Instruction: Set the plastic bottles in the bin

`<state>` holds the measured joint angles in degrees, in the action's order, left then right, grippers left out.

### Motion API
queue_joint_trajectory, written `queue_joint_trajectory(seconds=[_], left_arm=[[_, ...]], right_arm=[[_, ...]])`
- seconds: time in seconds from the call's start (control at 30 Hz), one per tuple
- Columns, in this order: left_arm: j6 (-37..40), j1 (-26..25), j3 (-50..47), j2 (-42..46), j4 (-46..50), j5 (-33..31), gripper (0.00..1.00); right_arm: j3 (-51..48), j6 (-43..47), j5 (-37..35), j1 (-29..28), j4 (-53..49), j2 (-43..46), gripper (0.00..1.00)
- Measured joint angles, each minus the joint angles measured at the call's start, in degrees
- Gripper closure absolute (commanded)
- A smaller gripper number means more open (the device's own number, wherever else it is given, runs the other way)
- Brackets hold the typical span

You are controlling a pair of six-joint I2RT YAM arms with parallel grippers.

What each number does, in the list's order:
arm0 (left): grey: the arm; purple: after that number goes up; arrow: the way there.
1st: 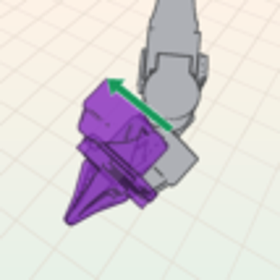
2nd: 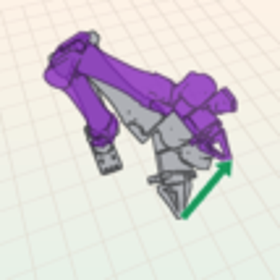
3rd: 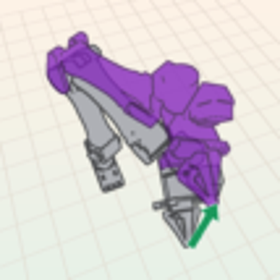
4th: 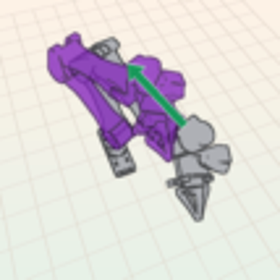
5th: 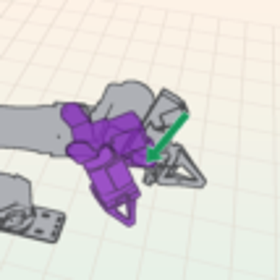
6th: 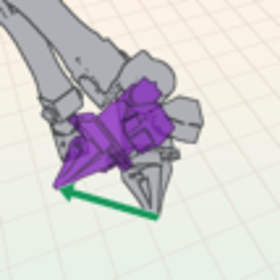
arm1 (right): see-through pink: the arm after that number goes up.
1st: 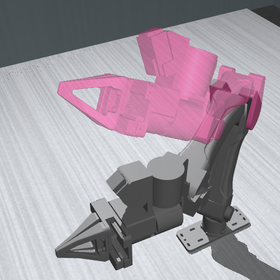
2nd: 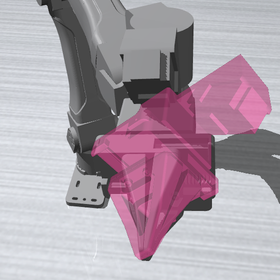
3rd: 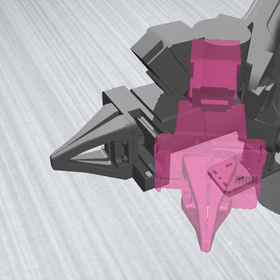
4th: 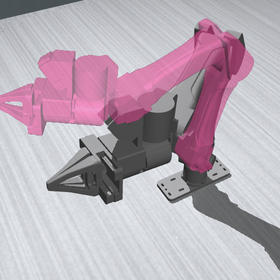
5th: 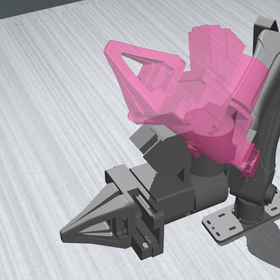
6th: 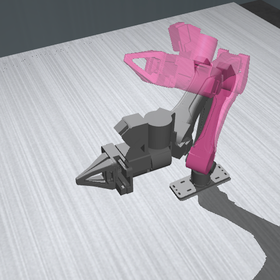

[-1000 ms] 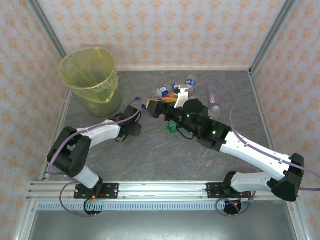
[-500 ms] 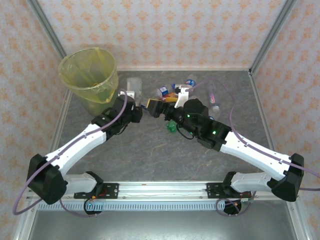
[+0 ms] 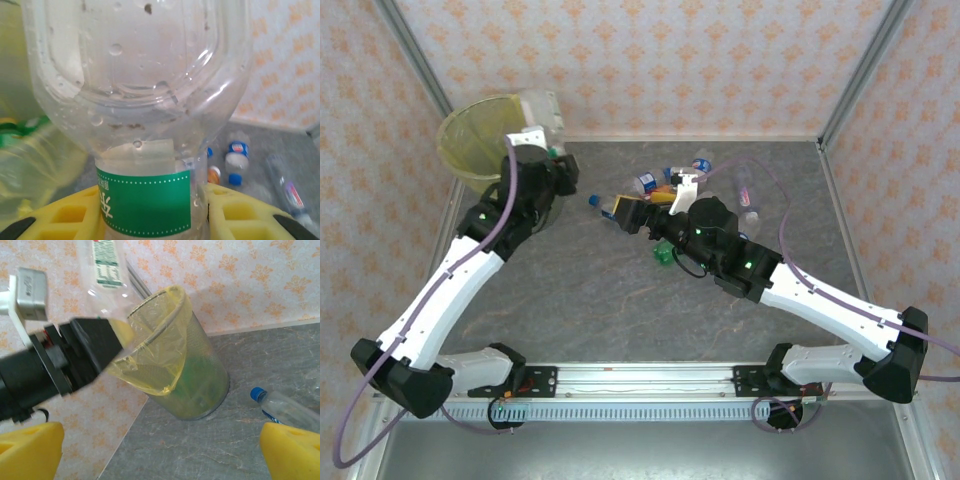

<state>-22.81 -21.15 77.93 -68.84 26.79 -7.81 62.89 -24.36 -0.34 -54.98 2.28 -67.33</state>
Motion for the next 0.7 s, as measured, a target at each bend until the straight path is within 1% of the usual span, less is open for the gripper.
queue_joint_trajectory(seconds=[0.1, 0.17, 0.27, 0.5, 0.7], left_arm=[[-0.35, 5.68, 2.99, -0.63, 1.36, 0.17, 0.69], [-0.55, 8.44, 5.03, -1.4, 2.51, 0.24, 0.69], [-1.01, 11.76, 7.5, -2.54, 3.96, 0.48, 0.69], [-1.81, 18.82, 9.31, -4.59, 6.99, 1.95, 0.69], [-2.71, 23.8, 9.64, -8.33, 7.76, 5.03, 0.69]], right_arm=[[0.0, 0.0, 0.17, 0.0, 0.0, 0.0, 0.0], [0.0, -0.02, 0.17, 0.0, -0.02, 0.0, 0.0], [0.0, -0.02, 0.33, 0.0, -0.02, 0.0, 0.01], [0.0, -0.02, 0.42, 0.0, -0.02, 0.0, 0.0], [0.0, -0.02, 0.81, 0.0, -0.04, 0.0, 0.0]])
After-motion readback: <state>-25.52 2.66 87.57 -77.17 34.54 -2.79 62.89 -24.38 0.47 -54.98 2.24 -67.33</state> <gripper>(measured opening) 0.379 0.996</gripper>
